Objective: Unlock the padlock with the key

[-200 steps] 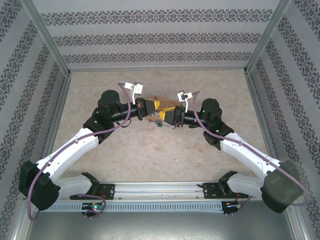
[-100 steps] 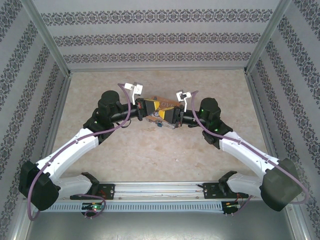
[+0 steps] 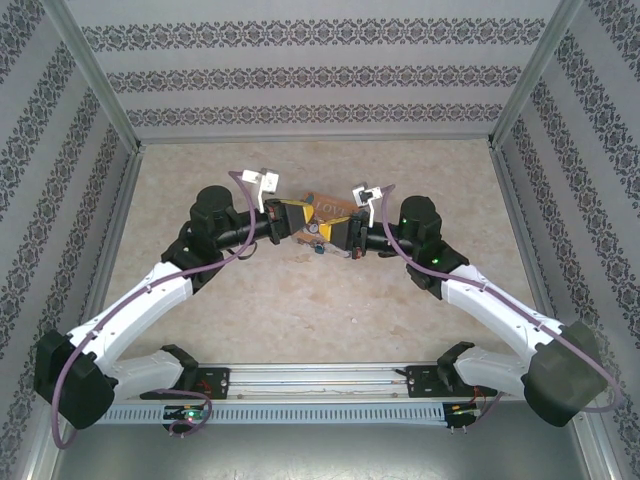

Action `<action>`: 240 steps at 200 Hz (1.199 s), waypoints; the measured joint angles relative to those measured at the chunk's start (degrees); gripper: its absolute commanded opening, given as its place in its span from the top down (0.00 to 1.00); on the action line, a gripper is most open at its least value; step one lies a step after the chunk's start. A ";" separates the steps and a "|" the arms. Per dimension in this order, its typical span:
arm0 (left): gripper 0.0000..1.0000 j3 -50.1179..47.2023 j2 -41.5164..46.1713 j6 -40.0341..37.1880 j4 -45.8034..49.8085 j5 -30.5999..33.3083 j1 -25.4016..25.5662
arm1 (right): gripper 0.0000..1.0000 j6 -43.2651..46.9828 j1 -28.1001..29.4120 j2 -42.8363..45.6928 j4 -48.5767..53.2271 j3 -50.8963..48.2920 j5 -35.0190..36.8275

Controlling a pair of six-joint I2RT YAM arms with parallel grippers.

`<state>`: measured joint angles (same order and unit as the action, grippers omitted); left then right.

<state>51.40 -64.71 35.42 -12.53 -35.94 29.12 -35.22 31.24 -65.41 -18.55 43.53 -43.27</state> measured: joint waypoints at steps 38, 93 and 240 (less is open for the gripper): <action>0.43 -1.05 3.19 -1.03 0.59 3.02 -1.51 | 1.00 7.52 -0.61 -0.28 11.04 2.75 2.10; 0.23 -7.39 9.57 -5.53 4.61 14.80 -1.75 | 1.00 19.12 -1.14 -5.73 26.58 7.02 8.35; 0.17 -15.89 -2.60 -4.09 11.54 26.29 -1.86 | 1.00 22.29 -7.91 -26.99 29.75 15.06 10.21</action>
<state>35.51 -67.31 31.33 -0.99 -9.65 27.27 -12.93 23.33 -92.40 11.20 58.59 -33.06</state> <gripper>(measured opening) 0.825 0.042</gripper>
